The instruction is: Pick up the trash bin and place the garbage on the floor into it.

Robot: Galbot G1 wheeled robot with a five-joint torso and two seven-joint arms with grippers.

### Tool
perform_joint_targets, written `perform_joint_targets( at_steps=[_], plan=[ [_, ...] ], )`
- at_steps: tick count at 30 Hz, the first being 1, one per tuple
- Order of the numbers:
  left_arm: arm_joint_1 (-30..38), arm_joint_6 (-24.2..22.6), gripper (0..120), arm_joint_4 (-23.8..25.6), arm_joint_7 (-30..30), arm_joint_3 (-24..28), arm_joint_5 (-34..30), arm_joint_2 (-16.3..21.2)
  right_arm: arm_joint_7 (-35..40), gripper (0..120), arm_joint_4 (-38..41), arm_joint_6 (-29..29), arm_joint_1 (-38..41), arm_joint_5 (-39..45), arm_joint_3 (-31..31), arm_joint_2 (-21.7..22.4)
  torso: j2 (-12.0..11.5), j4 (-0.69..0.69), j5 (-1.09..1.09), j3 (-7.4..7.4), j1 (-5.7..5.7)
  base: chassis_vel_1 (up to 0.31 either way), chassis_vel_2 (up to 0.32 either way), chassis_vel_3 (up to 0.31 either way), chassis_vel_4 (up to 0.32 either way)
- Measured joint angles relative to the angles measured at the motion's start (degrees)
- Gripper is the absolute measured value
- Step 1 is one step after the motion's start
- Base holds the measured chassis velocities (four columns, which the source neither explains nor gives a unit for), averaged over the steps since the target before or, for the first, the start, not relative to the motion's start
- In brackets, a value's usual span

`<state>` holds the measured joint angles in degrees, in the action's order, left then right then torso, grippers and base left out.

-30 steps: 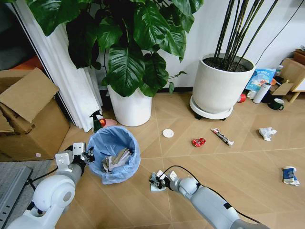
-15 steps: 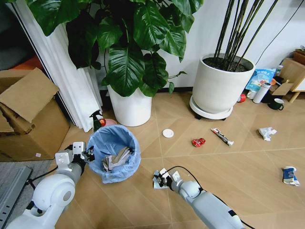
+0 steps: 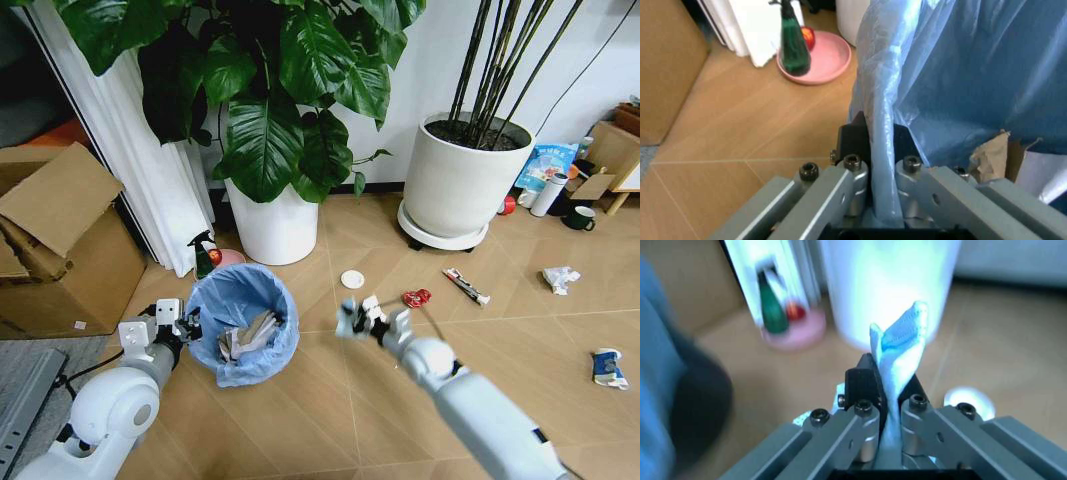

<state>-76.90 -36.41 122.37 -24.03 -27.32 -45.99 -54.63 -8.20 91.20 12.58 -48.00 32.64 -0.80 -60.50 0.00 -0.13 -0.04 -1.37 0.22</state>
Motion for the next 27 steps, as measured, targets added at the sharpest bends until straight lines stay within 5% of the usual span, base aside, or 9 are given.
perform_joint_targets(
  at_steps=[10,17,27],
  plan=[
    [3.6,-1.9,0,-2.4,0.0,3.2,-4.9,2.4,0.1,0,13.5,0.3,6.2,7.8,0.2,3.6,0.0,-0.01,-0.02,0.0,0.0,0.0,0.0,0.0,0.0],
    [6.6,-4.1,0,-3.7,-0.1,5.0,-11.7,4.9,2.9,0,16.7,1.4,13.6,16.5,11.4,1.2,0.0,0.01,-0.02,-0.01,0.0,0.0,0.0,0.0,0.0],
    [9.1,-5.4,0,-4.2,-0.3,5.2,-15.5,6.8,1.5,1,15.4,4.4,15.6,15.2,22.0,-0.9,0.0,-0.01,-0.02,0.0,0.0,0.0,0.0,0.0,0.0]
  ],
)
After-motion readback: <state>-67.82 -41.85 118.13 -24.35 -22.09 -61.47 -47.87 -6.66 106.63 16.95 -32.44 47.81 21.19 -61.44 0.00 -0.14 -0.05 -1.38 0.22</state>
